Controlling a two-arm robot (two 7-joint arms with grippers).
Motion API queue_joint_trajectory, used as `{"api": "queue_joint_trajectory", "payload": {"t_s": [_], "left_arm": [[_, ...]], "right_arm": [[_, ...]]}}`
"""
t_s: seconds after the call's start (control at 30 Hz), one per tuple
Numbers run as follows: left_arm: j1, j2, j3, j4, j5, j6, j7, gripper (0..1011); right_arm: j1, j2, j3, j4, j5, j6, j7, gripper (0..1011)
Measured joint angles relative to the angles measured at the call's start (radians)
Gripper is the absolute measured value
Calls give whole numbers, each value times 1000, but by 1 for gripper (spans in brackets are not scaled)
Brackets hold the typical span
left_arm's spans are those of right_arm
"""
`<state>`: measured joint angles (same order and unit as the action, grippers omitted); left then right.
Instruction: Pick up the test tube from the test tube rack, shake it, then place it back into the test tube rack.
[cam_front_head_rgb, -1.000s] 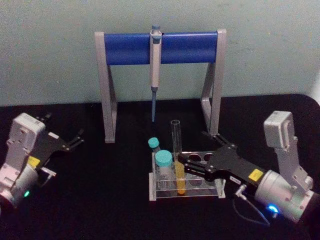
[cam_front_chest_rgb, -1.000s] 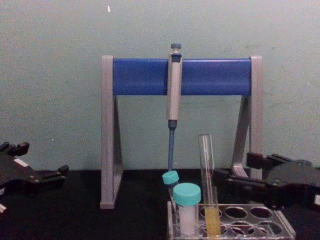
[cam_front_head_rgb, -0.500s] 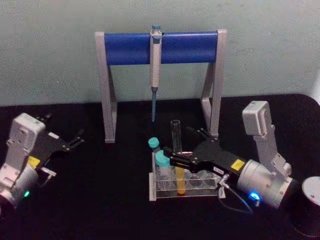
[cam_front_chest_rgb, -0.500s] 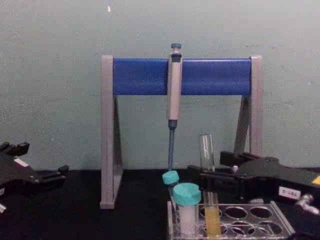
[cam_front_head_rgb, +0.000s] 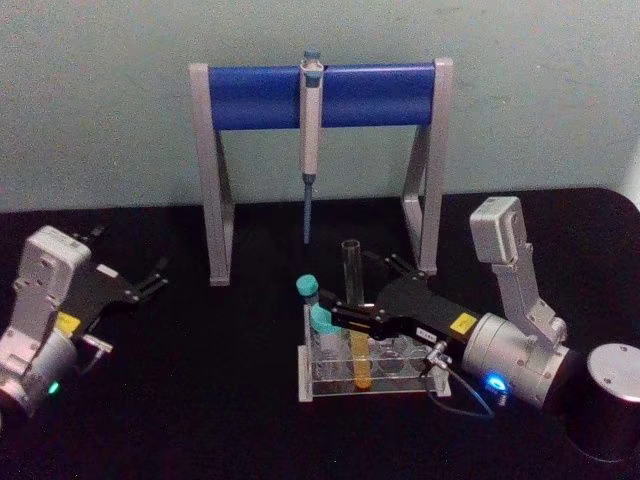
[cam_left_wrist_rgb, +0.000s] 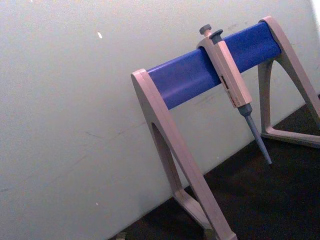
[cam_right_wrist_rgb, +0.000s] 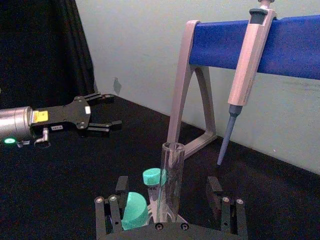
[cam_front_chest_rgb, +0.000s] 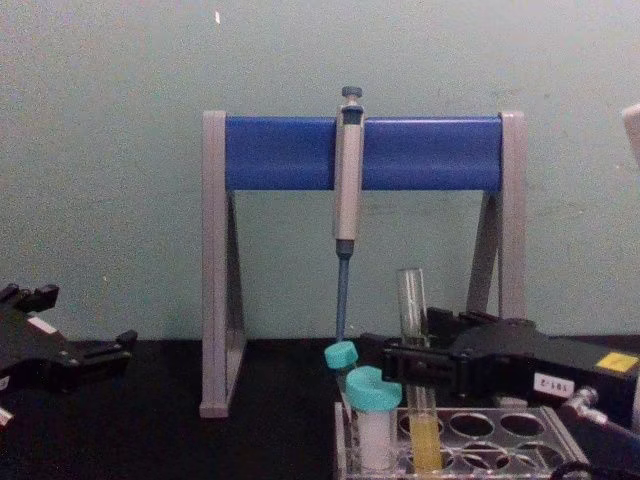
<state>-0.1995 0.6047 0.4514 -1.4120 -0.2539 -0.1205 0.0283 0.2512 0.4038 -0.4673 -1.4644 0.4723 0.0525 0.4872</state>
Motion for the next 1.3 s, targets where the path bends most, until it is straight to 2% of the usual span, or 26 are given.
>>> {"api": "queue_joint_trajectory", "payload": {"t_s": [0.77,0.9,1.03,1.07,1.17,1.23,1.3], "left_arm": [[0,0,0,0,0,0,0,1001],[0,0,0,0,0,0,0,1001],[0,0,0,0,0,0,0,1001],[0,0,0,0,0,0,0,1001],[0,0,0,0,0,0,0,1001],[0,0,0,0,0,0,0,1001],[0,0,0,0,0,0,0,1001]], "right_arm": [[6,-3,-1,11,2,-2,2,995],[6,-3,-1,11,3,-2,2,885],[5,-3,-1,10,3,-2,2,817],[5,-3,-1,10,3,-2,2,762],[5,-3,-1,10,3,-2,2,705],[5,-3,-1,10,3,-2,2,604],[5,-3,-1,10,3,-2,2,563]]}}
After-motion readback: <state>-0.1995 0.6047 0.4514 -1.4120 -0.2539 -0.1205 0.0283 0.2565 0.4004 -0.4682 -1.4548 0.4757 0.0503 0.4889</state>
